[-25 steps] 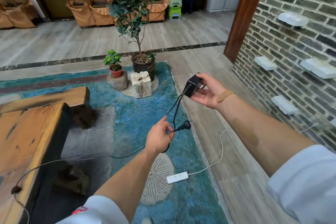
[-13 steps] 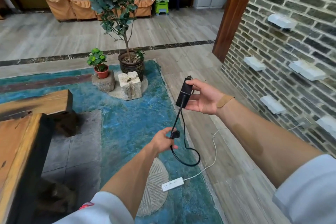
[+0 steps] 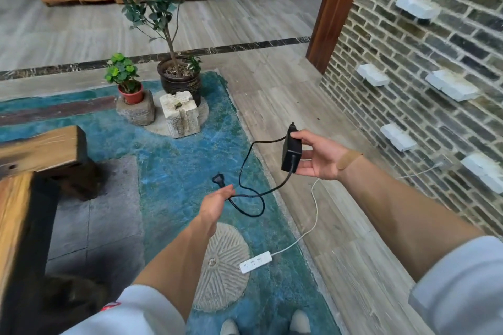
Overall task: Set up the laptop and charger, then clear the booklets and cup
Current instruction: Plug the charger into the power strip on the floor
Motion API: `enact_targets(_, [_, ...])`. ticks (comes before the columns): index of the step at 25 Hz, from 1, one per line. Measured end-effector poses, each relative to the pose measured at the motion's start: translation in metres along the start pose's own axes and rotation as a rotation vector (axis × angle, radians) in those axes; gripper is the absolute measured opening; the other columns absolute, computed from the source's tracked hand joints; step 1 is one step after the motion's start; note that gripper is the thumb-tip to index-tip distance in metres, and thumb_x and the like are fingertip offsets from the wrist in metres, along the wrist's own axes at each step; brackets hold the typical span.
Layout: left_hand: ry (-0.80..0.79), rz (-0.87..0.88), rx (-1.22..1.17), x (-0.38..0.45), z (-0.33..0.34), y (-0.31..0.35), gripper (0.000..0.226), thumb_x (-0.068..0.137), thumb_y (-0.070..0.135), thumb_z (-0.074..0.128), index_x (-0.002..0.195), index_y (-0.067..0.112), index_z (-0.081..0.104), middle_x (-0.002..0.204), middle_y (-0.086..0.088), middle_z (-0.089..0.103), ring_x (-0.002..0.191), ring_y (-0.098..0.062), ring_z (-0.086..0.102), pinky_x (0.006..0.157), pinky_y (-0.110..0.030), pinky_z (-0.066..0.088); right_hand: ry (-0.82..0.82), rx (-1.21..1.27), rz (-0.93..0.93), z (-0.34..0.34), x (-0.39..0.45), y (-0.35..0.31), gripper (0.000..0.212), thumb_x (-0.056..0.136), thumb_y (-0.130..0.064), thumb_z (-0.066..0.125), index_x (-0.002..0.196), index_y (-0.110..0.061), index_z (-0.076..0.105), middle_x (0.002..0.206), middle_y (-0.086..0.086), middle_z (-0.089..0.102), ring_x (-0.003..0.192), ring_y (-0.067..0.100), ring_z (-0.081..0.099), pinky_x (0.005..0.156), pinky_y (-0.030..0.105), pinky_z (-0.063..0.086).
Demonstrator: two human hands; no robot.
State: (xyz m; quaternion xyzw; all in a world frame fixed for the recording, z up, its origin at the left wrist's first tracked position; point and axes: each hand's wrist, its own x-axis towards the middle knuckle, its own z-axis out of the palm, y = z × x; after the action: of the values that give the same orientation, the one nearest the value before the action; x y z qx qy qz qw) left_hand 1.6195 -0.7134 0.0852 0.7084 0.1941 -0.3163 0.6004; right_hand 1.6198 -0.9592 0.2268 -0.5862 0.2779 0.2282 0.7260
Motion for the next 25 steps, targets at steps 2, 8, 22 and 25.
enact_targets(2, [0.032,-0.011,-0.046,0.008,-0.007,-0.007,0.031,0.100,0.012,0.051,0.129,0.011,0.061,0.131,-0.004,0.063,0.128,-0.022,0.049,0.112,-0.040,0.030,-0.031,-0.060,0.057,-0.007,0.015,0.014,0.027,0.088,-0.031,0.066,0.108,-0.016,0.055,0.097,0.013,0.065,0.069,0.028,0.073,0.063,0.039,0.062])
enact_targets(8, [0.559,0.084,-0.499,0.039,-0.010,-0.040,0.026,0.094,-0.012,0.043,0.095,0.004,0.063,0.097,-0.016,0.064,0.079,-0.015,0.059,0.085,-0.026,0.054,-0.131,-0.296,0.193,-0.034,0.079,0.060,0.033,0.089,-0.029,0.066,0.118,-0.017,0.059,0.108,0.014,0.067,0.082,0.030,0.072,0.077,0.043,0.061])
enact_targets(22, [1.286,-0.106,0.008,0.115,-0.034,-0.274,0.049,0.091,0.005,0.040,0.134,0.022,0.056,0.102,-0.001,0.074,0.105,-0.021,0.063,0.101,-0.034,0.047,-0.185,-0.444,0.481,-0.075,0.264,0.366,0.025,0.086,-0.020,0.072,0.104,-0.024,0.054,0.096,0.010,0.068,0.079,0.026,0.066,0.064,0.038,0.057])
enact_targets(25, [1.298,-0.080,0.236,0.154,-0.057,-0.337,0.050,0.089,0.003,0.040,0.133,0.018,0.059,0.113,-0.012,0.070,0.113,-0.029,0.059,0.101,-0.031,0.042,-0.171,-0.444,0.516,-0.065,0.307,0.464,0.022,0.089,-0.009,0.064,0.107,-0.019,0.055,0.107,0.012,0.067,0.086,0.023,0.065,0.064,0.038,0.058])
